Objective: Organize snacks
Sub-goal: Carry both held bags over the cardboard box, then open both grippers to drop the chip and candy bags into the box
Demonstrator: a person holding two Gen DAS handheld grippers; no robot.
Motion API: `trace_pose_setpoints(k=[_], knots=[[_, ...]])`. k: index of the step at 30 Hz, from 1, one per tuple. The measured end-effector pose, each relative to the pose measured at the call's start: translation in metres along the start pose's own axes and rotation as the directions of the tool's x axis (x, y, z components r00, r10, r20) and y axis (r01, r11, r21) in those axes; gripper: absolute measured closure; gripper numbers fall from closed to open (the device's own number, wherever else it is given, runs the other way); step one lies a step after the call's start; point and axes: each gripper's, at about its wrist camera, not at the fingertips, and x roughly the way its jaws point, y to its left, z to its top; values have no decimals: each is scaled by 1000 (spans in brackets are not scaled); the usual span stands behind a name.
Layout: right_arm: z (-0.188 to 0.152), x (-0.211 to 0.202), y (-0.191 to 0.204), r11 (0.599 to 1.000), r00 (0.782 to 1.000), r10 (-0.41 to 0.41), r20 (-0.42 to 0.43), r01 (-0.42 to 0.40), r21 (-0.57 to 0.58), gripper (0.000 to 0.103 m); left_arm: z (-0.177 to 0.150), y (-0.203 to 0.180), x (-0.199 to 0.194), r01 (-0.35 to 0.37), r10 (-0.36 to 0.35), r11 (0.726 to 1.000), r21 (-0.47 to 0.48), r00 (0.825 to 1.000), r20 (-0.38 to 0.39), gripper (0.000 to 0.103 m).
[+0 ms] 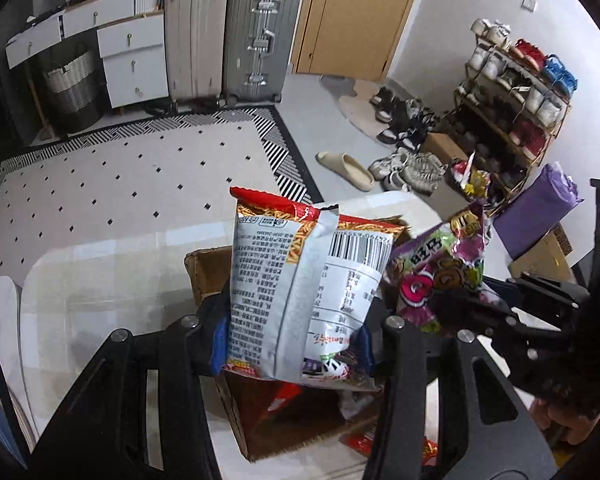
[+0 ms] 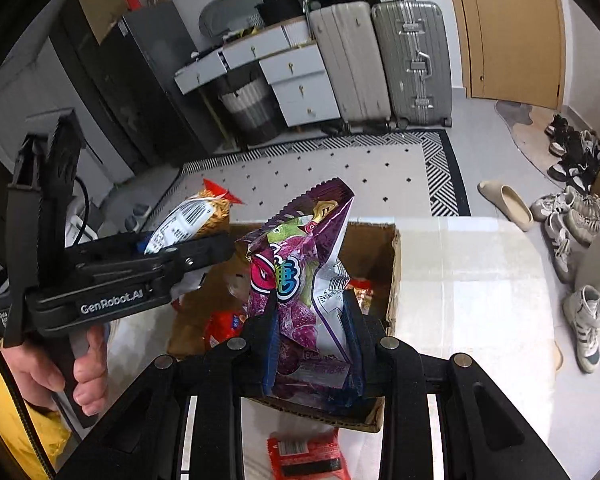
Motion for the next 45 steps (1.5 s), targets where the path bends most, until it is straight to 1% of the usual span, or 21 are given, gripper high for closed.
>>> trace_pose_setpoints(k=[3, 6, 8, 9, 11, 13, 14, 15, 17, 19, 20, 21, 23, 25, 26, 28, 34, 38, 41, 45], knots=[[-2, 9, 2, 1000, 1000, -12, -20, 12, -11, 75, 5, 1, 18, 25, -25, 1000, -10, 999, -36, 58], [-5, 17, 0, 1000, 999, -1, -44, 1, 8, 75, 3, 2, 35, 2, -2, 1000, 4, 998, -55, 58], [-6, 24, -5, 1000, 997, 4, -82, -2, 23, 73, 0, 0, 42, 9, -8, 1000, 2, 997, -74, 58], [-6, 27, -6, 1000, 996, 1, -86, 1, 22, 73, 0, 0, 48, 5, -5, 1000, 5, 996, -91, 58], [-7, 31, -6, 1000, 995, -4, -103, 5, 7, 71, -4, 0, 54, 0, 1, 1000, 10, 995, -101, 58], [-7, 30, -4, 1000, 996, -6, -90, 5, -8, 69, -7, -1, 56, 5, -3, 1000, 13, 995, -104, 58], [-7, 29, -2, 1000, 996, -10, -85, 9, -20, 65, -9, -2, 56, 10, -8, 1000, 14, 994, -109, 57], [-8, 29, 1, 999, 997, -26, -79, 23, -31, 64, -9, -3, 57, 12, -10, 1000, 17, 993, -115, 55], [-9, 25, 6, 998, 997, -36, -66, 32, -61, 60, -14, -4, 55, 8, -6, 1000, 20, 992, -123, 49], [-9, 21, 10, 995, 997, -58, -57, 53, -81, 60, -16, -5, 52, -7, 10, 1000, 25, 993, -119, 46], [-9, 19, 10, 996, 998, -49, -49, 45, -81, 60, -22, -4, 47, -3, 6, 1000, 25, 993, -118, 43], [-10, 17, 10, 996, 998, -43, -44, 40, -80, 60, -24, -4, 44, 3, 0, 1000, 24, 993, -116, 42], [-11, 12, 10, 995, 998, -61, -35, 58, -81, 60, -25, -5, 41, -3, 5, 1000, 23, 993, -116, 41], [-12, 8, 10, 996, 998, -49, -28, 47, -79, 60, -27, -5, 38, 6, -3, 1000, 19, 993, -122, 41], [-13, 5, 10, 995, 998, -58, -18, 56, -79, 60, -29, -5, 37, 2, 1, 1000, 21, 993, -121, 41], [-13, 2, 9, 995, 999, -50, -10, 49, -82, 60, -32, -2, 33, -1, 3, 1000, 22, 993, -120, 40], [-18, -10, 10, 994, 999, -49, 13, 50, -93, 60, -40, 0, 33, 42, -45, 999, -17, 986, -159, 40], [-22, -13, 7, 995, 999, -46, 15, 47, -85, 60, -47, -4, 30, 51, -51, 999, -6, 985, -167, 40], [-25, -16, 6, 996, 999, -42, 19, 43, -75, 60, -50, -8, 28, 83, -81, 997, 0, 978, -191, 40], [-27, -21, 5, 997, 999, -44, 26, 46, -67, 60, -50, -10, 20, 64, -59, 998, 20, 981, -185, 40]])
